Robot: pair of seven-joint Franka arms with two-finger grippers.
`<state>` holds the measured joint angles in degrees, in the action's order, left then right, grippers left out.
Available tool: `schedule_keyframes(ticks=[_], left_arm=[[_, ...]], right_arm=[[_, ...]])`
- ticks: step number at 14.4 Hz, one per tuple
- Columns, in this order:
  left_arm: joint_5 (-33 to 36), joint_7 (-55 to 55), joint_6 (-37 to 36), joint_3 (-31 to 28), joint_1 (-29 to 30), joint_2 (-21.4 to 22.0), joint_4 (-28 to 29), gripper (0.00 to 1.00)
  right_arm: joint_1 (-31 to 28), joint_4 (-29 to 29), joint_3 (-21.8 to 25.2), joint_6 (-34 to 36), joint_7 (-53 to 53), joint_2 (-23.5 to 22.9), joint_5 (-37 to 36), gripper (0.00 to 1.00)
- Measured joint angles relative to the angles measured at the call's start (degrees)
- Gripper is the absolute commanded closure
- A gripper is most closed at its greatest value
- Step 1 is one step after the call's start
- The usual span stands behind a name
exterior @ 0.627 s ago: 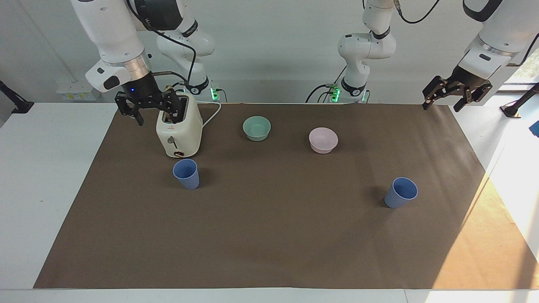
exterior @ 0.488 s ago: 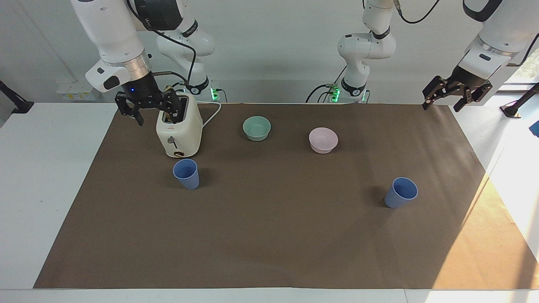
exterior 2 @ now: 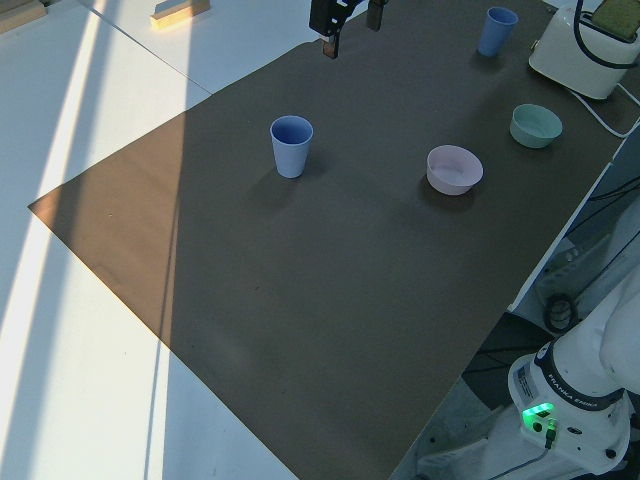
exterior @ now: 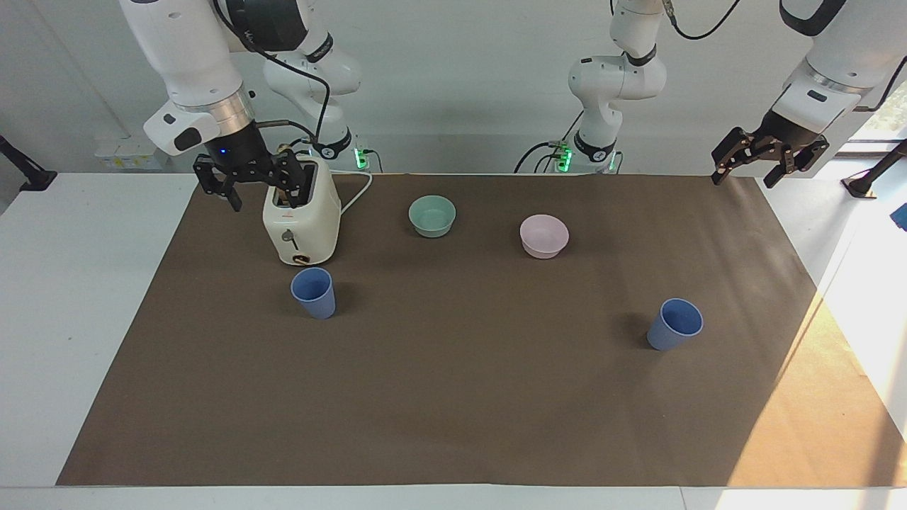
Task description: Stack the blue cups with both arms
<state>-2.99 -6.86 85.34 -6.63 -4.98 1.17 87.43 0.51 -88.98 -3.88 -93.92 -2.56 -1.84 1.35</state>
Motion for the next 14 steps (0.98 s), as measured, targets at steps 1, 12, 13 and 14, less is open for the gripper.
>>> schedule_keyframes(ticks=[1,12,13,14], left_arm=[[-0.01,0.0,0.0,0.17,-0.02,0.01,0.0,0.0],[-0.02,-0.02,0.0,0.53,-0.03,0.03,0.0,0.0],[-0.02,-0.03,0.0,0.54,-0.03,0.03,0.0,0.0],[-0.02,-0.03,0.0,0.55,-0.03,0.03,0.0,0.0]], right_arm=[[0.0,0.0,0.0,0.0,0.0,0.0,0.0,0.0],[0.0,0.0,0.0,0.0,0.0,0.0,0.0,0.0],[0.0,0.0,0.0,0.0,0.0,0.0,0.0,0.0],[0.0,0.0,0.0,0.0,0.0,0.0,0.0,0.0]])
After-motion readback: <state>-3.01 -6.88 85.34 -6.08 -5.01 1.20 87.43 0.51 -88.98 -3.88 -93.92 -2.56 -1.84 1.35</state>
